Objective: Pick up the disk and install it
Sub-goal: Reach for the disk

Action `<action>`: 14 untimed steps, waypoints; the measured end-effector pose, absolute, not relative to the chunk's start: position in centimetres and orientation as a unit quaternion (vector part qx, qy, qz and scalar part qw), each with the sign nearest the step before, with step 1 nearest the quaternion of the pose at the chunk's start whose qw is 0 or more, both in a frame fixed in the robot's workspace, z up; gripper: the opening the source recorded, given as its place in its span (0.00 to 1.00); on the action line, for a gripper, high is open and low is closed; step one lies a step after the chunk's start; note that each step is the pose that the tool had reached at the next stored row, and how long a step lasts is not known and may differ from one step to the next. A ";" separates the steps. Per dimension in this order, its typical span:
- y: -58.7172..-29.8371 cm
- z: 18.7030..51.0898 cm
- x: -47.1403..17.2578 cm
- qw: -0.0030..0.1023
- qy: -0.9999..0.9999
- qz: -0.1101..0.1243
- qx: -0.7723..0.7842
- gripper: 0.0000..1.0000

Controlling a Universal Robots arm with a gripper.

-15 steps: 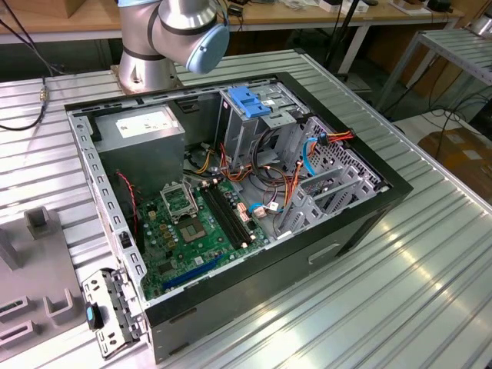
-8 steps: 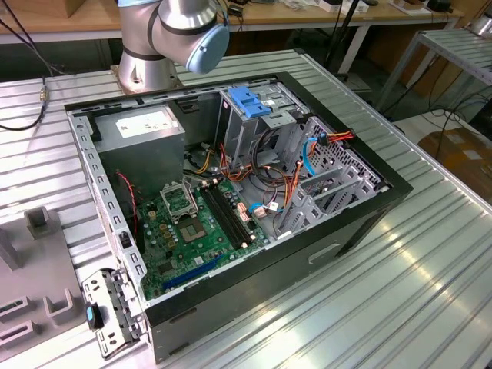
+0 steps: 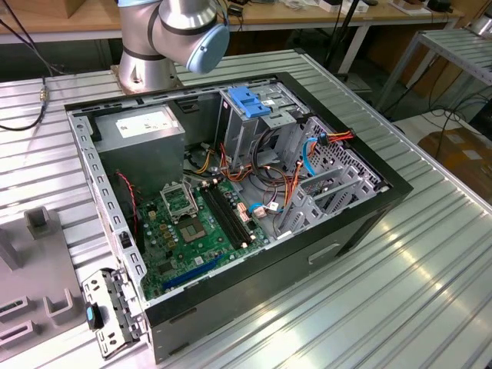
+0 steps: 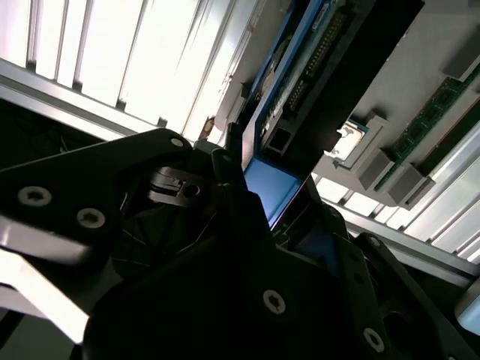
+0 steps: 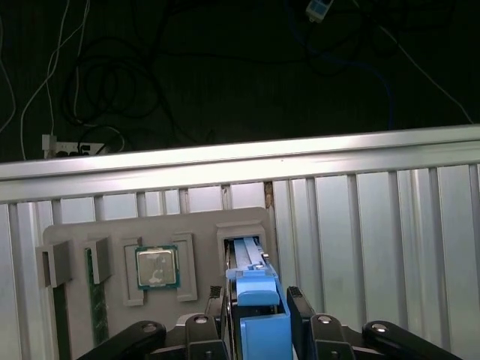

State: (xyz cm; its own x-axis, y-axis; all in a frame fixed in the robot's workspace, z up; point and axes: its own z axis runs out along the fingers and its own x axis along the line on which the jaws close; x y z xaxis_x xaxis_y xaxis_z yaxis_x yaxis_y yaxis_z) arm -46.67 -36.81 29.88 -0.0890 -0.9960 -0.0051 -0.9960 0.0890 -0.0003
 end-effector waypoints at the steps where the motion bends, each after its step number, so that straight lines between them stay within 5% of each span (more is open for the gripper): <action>1: -36.8 29.9 -46.7 0.002 0.739 0.002 -0.674 0.45; 14: -37.0 29.9 -46.7 0.002 0.745 0.002 -0.667 0.45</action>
